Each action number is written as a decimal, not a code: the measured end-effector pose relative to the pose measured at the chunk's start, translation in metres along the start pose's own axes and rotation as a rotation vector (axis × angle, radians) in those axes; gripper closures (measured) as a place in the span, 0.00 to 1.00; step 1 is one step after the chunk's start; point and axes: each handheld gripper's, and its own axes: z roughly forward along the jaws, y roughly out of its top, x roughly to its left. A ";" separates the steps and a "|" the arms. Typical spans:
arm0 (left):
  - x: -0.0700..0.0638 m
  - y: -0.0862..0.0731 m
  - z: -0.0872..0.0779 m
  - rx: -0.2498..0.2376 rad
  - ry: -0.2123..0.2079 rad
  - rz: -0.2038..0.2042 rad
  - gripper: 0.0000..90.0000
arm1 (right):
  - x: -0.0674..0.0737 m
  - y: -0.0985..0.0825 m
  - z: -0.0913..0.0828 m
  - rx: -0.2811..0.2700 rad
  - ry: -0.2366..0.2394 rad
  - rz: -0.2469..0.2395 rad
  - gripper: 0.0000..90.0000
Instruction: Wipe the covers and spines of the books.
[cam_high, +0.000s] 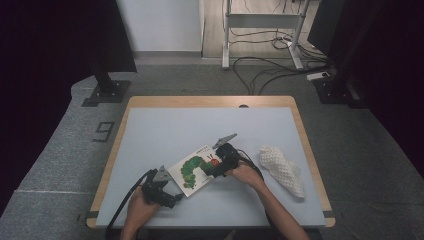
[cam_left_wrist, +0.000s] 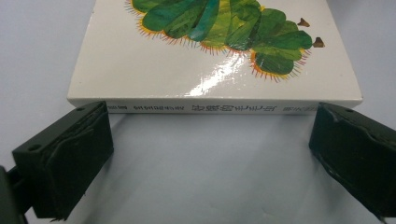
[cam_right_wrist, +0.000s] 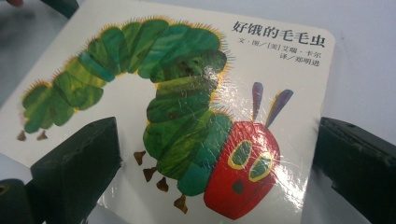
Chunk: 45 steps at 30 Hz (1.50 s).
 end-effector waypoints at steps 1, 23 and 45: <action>0.000 0.000 0.000 0.000 0.000 0.000 0.00 | -0.001 0.000 -0.001 -0.008 0.006 0.006 0.00; 0.000 0.000 0.000 0.000 0.000 0.001 0.00 | 0.015 0.007 -0.026 -0.075 0.049 -0.029 0.14; -0.003 0.000 -0.003 0.013 0.029 -0.028 0.00 | 0.002 0.008 -0.043 0.011 0.074 -0.124 0.41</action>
